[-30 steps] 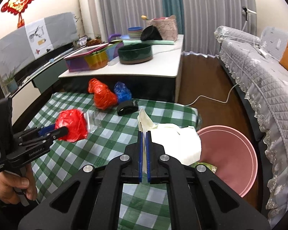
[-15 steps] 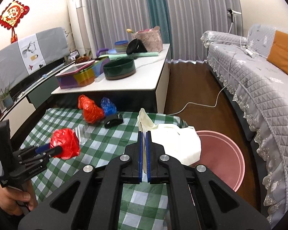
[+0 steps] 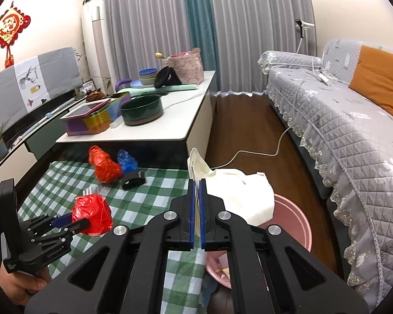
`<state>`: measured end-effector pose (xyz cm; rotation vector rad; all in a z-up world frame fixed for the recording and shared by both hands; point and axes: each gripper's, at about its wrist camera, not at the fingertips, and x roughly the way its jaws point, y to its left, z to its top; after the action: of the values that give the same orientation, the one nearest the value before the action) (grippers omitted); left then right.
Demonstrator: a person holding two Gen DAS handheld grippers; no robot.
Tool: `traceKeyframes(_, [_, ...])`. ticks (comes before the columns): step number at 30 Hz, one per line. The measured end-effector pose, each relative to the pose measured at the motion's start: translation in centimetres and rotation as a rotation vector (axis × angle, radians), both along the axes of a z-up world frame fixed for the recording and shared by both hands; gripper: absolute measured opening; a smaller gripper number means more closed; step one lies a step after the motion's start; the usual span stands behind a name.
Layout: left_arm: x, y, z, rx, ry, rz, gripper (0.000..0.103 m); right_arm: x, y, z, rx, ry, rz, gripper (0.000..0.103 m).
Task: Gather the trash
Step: 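Lift and carry red bag and white paper bag over the pink bin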
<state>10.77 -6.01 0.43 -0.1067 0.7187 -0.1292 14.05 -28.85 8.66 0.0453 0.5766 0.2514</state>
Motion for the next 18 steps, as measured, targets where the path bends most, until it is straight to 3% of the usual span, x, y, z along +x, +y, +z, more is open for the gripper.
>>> traceKeyframes(18, [3.1, -6.8, 0.4, 0.008, -0.007, -0.099, 0.031, 1.6, -3.8, 1.0, 0.008, -0.032, -0.093, 0.003])
